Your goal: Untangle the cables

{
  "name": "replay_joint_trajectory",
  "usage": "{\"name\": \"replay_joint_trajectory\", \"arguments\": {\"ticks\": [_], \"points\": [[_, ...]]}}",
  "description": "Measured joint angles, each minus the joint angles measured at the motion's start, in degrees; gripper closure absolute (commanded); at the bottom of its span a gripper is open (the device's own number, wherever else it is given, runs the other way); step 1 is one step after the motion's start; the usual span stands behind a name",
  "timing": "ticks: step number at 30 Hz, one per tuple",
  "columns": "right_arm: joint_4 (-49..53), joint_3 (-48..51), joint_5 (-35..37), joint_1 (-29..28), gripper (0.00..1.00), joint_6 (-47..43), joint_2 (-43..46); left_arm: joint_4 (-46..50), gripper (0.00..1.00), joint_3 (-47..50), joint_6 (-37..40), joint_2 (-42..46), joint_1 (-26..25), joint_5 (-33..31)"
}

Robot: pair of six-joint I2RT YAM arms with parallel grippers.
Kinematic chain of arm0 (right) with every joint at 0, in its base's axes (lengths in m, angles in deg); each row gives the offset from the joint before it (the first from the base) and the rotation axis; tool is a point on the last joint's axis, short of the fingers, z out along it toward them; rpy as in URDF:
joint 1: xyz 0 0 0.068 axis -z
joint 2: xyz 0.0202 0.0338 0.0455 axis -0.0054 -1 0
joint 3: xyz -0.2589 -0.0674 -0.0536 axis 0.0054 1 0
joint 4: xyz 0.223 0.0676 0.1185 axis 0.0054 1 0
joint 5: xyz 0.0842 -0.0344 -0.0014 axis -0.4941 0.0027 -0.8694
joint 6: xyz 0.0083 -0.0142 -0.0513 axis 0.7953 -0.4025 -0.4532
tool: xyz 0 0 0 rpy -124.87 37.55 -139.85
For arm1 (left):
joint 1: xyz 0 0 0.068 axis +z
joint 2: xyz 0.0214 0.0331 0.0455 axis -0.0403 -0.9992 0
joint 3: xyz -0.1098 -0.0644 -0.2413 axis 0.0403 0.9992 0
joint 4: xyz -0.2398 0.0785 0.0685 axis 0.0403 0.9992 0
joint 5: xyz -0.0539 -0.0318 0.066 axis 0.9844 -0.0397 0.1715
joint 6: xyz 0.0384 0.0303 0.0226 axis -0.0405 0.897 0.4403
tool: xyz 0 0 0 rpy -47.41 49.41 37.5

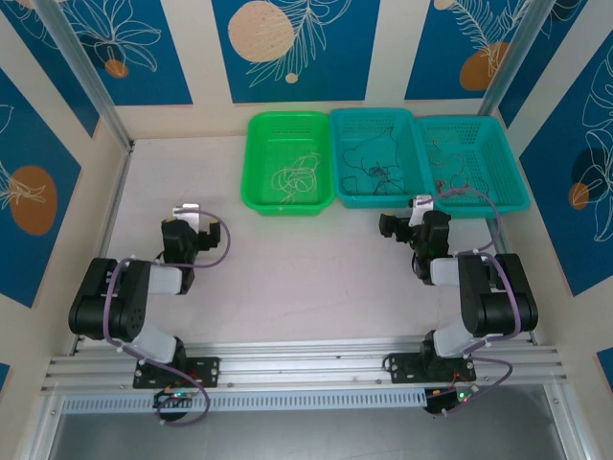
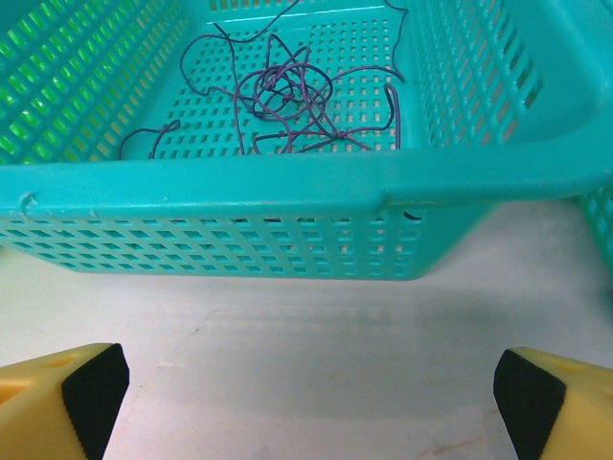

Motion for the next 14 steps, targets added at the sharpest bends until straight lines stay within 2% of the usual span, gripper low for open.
{"name": "replay_joint_trajectory", "arguments": {"ticks": [14], "points": [[-0.68, 0.00, -0.37, 0.00, 0.00, 0.00, 0.00, -0.59, 0.00, 0.00, 0.00, 0.00, 0.00, 0.59]]}}
